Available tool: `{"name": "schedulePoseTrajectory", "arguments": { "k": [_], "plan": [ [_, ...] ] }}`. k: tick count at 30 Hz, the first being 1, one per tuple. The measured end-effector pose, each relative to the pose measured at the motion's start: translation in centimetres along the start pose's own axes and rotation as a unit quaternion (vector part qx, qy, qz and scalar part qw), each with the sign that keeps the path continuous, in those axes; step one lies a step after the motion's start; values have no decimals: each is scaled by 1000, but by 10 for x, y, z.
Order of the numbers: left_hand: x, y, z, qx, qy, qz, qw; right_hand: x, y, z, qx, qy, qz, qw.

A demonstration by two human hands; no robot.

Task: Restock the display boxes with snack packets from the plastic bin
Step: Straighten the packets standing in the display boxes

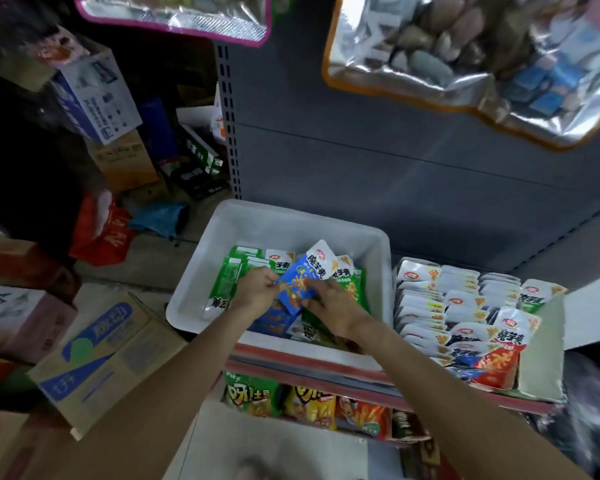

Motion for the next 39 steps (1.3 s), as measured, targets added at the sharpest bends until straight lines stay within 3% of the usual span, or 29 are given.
{"name": "schedulePoseTrajectory", "arguments": {
  "k": [3, 6, 7, 8, 13, 18, 22, 25, 33, 39],
  "plan": [
    [3, 20, -13, -12, 22, -130, 991, 30, 22, -5, -66, 123, 202, 969],
    [-8, 42, -29, -28, 1, -166, 986, 51, 50, -17, -118, 167, 477, 855],
    [-17, 51, -33, -39, -19, -167, 985, 59, 58, -23, -121, 170, 536, 818],
    [-28, 59, -36, -51, -39, -165, 984, 70, 65, -31, -114, 176, 555, 805],
    [-98, 102, -39, -104, -70, -145, 981, 122, 122, -78, -79, 266, 532, 800],
    [-178, 152, -59, -224, -125, 41, 966, 169, 189, -126, -63, 371, 451, 809],
    [-221, 159, -64, -230, -151, 219, 936, 183, 226, -143, -62, 404, 426, 807],
    [-237, 161, -68, -237, -160, 273, 919, 183, 236, -142, -44, 380, 404, 831],
    [-236, 158, -83, -283, -145, 203, 926, 144, 242, -113, -45, 225, 348, 909],
    [-232, 159, -83, -287, -146, 179, 930, 150, 253, -116, -50, 229, 316, 919]
  ]
}}
Point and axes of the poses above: each hand's wrist, its own z-axis towards the middle knuckle, its own x-axis out of the back of the hand, y = z × x, the point moved 8 cm from there along z, towards the middle knuckle, and after that the axes turned 11 degrees about -z, right-handed, at the moved point
